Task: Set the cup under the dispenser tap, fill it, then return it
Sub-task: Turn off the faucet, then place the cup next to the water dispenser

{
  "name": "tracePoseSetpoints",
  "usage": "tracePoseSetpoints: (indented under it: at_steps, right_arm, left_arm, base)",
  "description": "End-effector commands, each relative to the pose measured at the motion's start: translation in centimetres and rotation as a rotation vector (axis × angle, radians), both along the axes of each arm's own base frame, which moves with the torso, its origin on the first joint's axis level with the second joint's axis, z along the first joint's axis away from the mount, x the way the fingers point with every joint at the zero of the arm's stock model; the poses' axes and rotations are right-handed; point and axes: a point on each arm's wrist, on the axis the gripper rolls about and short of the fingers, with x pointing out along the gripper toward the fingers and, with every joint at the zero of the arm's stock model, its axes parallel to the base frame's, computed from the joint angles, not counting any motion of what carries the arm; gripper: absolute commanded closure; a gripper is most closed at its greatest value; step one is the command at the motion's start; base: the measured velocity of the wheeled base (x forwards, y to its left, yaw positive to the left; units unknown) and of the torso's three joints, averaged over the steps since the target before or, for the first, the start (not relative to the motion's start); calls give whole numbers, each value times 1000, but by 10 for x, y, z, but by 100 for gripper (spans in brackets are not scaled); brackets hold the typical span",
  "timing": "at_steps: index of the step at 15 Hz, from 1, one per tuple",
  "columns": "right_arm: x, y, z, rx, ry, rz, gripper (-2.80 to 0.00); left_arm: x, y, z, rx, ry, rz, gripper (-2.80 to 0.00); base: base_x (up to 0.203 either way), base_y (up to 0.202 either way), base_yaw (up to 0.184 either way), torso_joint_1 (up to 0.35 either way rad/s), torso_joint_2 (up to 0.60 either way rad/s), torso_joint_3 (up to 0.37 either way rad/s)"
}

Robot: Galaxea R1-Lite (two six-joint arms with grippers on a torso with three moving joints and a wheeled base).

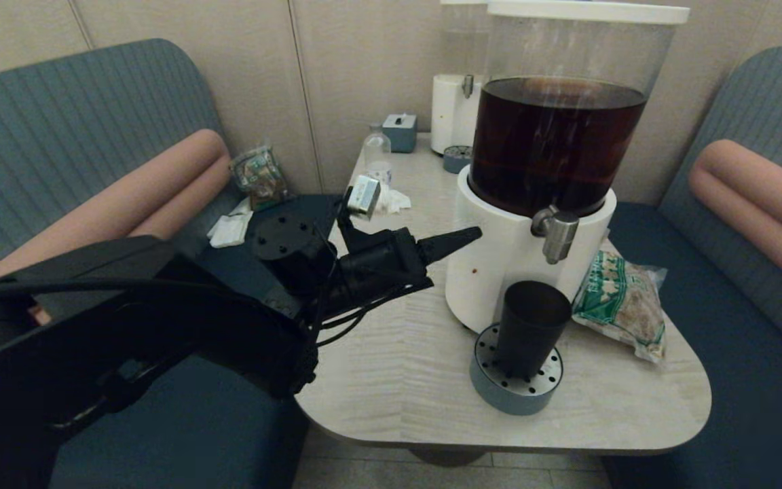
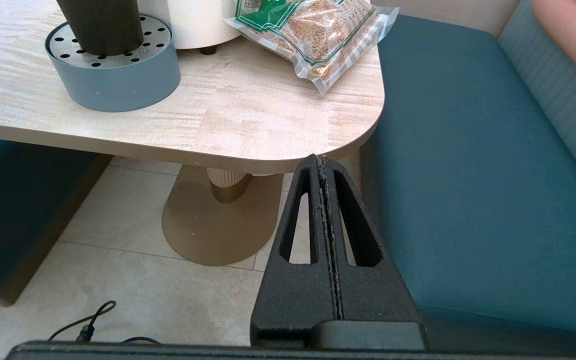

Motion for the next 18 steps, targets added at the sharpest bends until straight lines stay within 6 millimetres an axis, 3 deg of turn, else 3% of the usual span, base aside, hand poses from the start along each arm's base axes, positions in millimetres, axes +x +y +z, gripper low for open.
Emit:
tracePoseSetpoints:
  at_steps: [1, 5, 14, 18]
  right_arm:
    - [0, 0, 0, 0, 1, 0, 0]
    - [0, 0, 0, 0, 1, 0, 0]
    - [0, 0, 0, 0, 2, 0, 0]
    - [0, 0, 0, 0, 1, 0, 0]
  left_arm:
    - [-22, 22, 8, 81, -210, 97, 0]
    - [-27, 43, -1, 231, -506, 359, 0]
    - [-86, 78, -38, 414, -370, 371, 0]
    - [-96, 83, -47, 460, -365, 360, 0]
  base:
    - [0, 0, 0, 0, 0, 0]
    - [0, 0, 0, 0, 0, 0]
    - [0, 0, 0, 0, 0, 0]
    - [0, 0, 0, 0, 0, 0]
